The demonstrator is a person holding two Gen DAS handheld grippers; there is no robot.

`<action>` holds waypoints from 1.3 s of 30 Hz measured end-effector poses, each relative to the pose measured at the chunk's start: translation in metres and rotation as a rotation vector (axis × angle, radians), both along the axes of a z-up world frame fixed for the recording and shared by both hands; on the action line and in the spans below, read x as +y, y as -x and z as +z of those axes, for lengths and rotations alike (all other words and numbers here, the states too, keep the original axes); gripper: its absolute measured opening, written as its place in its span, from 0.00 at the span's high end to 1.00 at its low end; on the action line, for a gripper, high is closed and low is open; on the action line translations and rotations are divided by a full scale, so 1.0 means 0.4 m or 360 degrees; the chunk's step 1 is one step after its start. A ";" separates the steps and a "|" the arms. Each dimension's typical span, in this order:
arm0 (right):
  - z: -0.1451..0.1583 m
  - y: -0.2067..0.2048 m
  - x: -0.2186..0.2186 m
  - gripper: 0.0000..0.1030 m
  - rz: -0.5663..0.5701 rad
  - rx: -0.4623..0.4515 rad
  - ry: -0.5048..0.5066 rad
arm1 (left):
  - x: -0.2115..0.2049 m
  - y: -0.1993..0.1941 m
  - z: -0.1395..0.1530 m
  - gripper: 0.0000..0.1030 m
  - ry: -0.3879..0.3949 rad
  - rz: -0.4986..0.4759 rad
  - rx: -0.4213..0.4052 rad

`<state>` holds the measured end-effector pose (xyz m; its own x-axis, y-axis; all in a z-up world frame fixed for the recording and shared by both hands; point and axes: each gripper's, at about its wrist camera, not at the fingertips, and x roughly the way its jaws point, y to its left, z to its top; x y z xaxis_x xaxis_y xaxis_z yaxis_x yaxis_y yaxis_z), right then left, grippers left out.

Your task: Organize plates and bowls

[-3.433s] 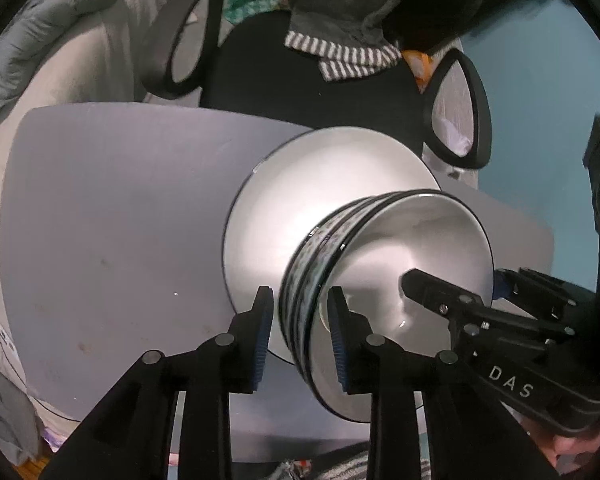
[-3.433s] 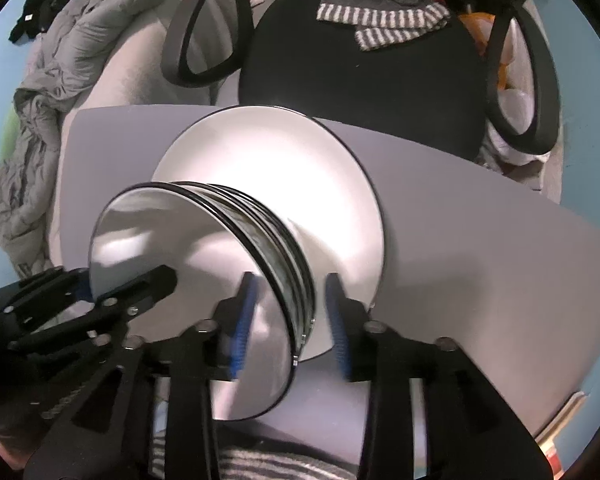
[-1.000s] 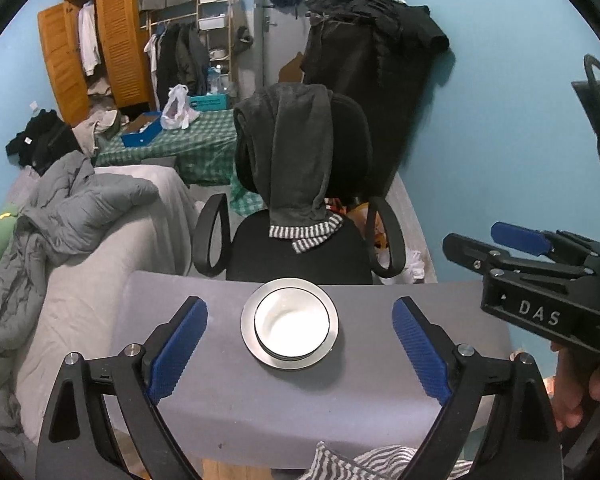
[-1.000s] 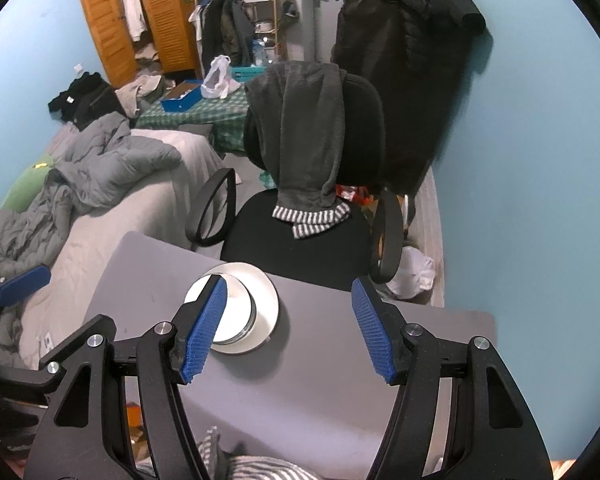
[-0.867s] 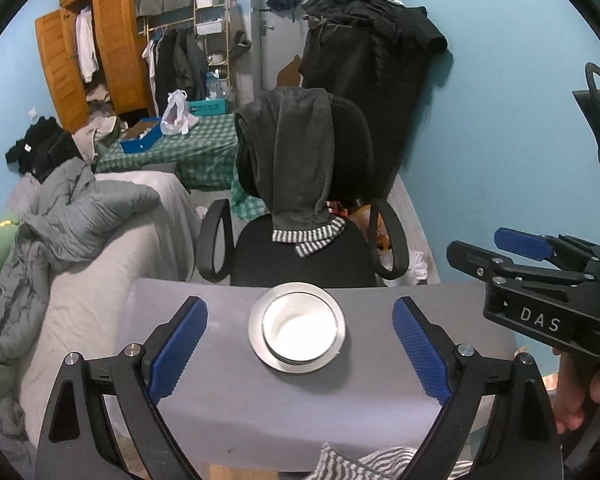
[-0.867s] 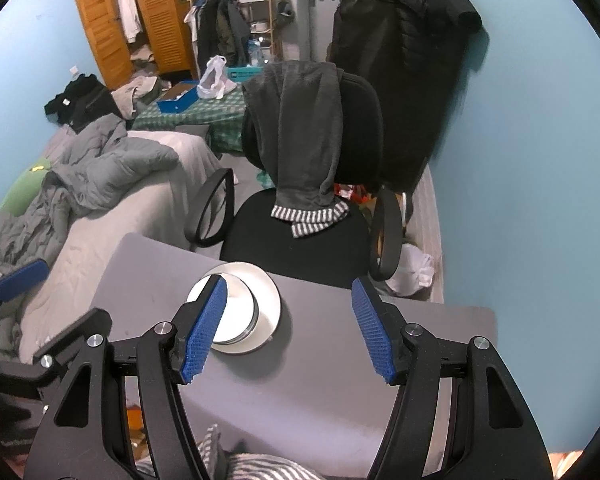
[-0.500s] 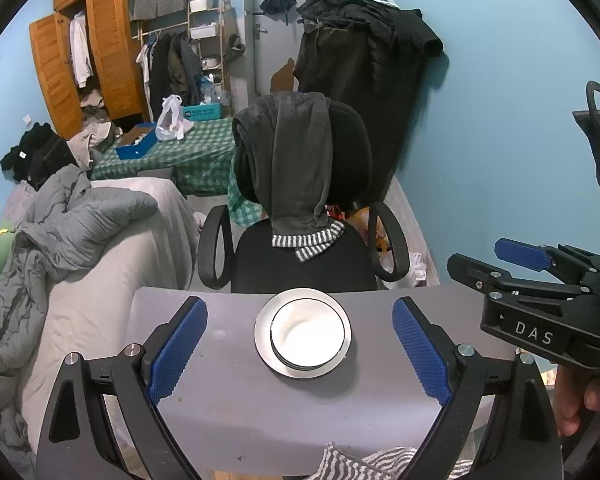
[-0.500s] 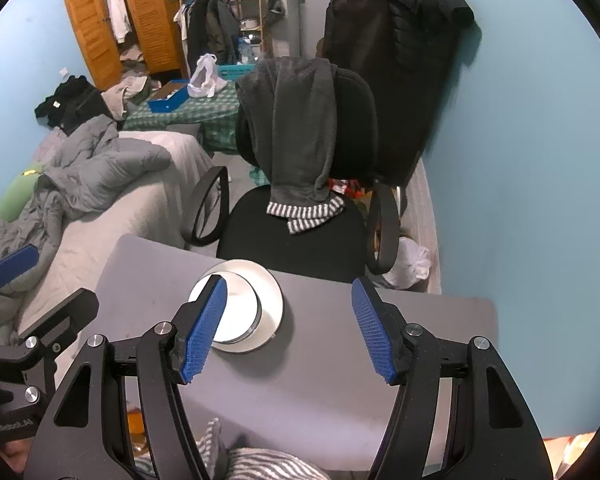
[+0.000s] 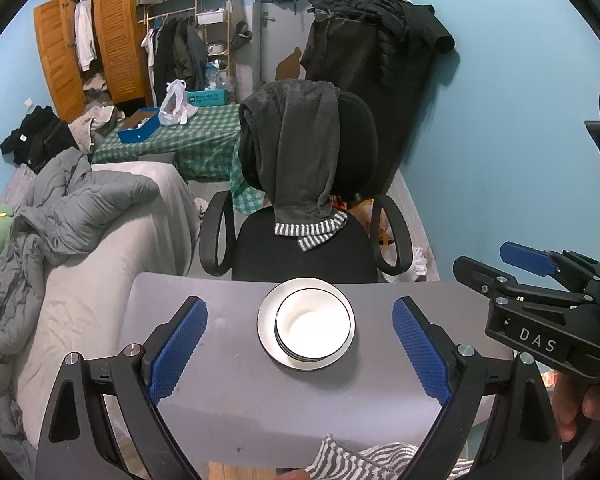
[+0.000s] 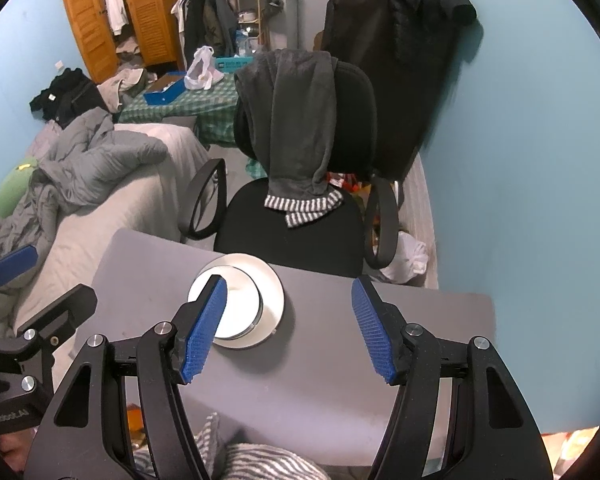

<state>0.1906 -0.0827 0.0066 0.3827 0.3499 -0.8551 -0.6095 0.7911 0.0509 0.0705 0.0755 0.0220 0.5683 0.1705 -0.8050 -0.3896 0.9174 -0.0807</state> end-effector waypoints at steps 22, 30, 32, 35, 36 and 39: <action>-0.009 0.036 0.051 0.38 0.0047 0.0003 0.0021 | 0.020 0.000 0.000 0.08 -0.0005 -0.0001 0.0008; -0.010 0.042 0.055 0.38 0.0046 0.0006 0.0022 | 0.029 0.003 -0.001 0.08 0.0017 0.0001 0.0009; -0.010 0.039 0.055 0.38 0.0048 0.0008 0.0022 | 0.030 0.003 -0.003 0.08 0.0019 0.0003 0.0012; -0.009 0.039 0.055 0.38 0.0052 0.0004 0.0024 | 0.031 0.003 -0.002 0.08 0.0021 0.0001 0.0015; -0.009 0.036 0.055 0.38 0.0052 0.0004 0.0023 | 0.032 0.005 -0.003 0.08 0.0019 0.0002 0.0015; -0.009 0.036 0.056 0.38 0.0052 0.0005 0.0024 | 0.032 0.006 -0.003 0.08 0.0022 0.0003 0.0018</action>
